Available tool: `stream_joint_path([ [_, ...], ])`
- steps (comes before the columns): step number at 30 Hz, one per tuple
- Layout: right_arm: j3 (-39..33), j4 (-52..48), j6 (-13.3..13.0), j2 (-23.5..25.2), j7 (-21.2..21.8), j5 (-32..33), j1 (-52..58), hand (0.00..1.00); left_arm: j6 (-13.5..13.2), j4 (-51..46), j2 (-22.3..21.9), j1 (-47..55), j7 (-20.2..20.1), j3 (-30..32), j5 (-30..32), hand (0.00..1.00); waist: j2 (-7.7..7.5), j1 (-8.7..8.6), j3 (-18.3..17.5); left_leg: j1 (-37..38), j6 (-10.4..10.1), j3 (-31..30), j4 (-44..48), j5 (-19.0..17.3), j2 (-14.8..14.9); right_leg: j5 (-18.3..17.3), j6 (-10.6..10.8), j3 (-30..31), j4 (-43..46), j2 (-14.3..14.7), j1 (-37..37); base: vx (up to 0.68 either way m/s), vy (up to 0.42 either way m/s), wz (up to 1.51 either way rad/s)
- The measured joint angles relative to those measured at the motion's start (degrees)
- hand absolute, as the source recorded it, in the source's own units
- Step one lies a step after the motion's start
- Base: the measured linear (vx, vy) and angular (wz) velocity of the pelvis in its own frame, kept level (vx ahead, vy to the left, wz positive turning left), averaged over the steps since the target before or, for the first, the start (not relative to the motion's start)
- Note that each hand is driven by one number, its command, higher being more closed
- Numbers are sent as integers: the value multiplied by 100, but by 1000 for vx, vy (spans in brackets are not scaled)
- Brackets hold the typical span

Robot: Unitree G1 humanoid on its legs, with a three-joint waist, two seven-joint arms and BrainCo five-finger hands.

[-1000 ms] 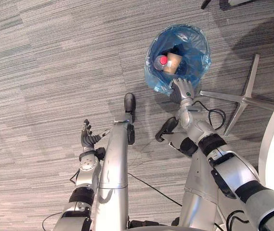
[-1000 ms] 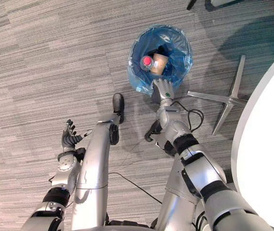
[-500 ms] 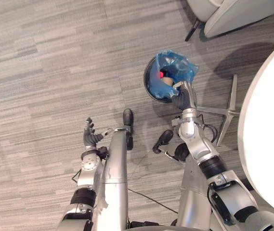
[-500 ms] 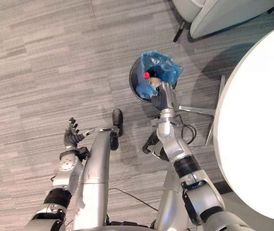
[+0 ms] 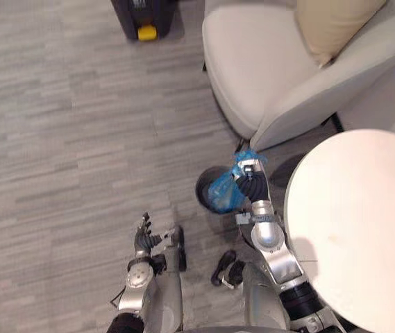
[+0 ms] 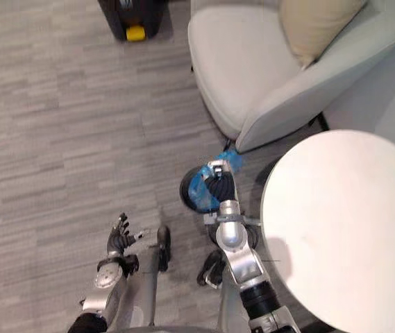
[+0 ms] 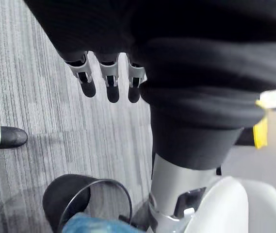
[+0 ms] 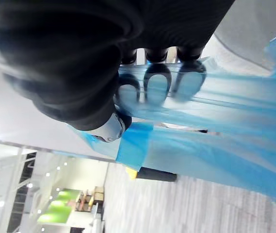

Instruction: Gather rubbish on tea table into small bin, then transfer packed bag to large trash can.

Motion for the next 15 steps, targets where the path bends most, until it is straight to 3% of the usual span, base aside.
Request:
stream_joint_path([
  [2,-2,43,-11,-98,251,81,72,100,-2,26,47,123,-36,-98,203,0,5,-102,-86,671,-24,59,-794,295,-64,242,49,-12,-629,159,562,151,10,-6],
  [5,-8,40,-92,-160,425,254,271,100,-5,-24,63,279,-112,-236,315,0,13,-113,-352,1119,-35,85,-1255,402,-113,392,106,-3,-1136,265,999,136,31,-7],
  [15,420,-264,-251,-392,933,872,308,100,-97,-1061,210,789,-232,-561,543,0,134,-94,-758,1754,-35,7,-1640,402,-236,586,195,-12,-1818,357,1759,51,17,2],
])
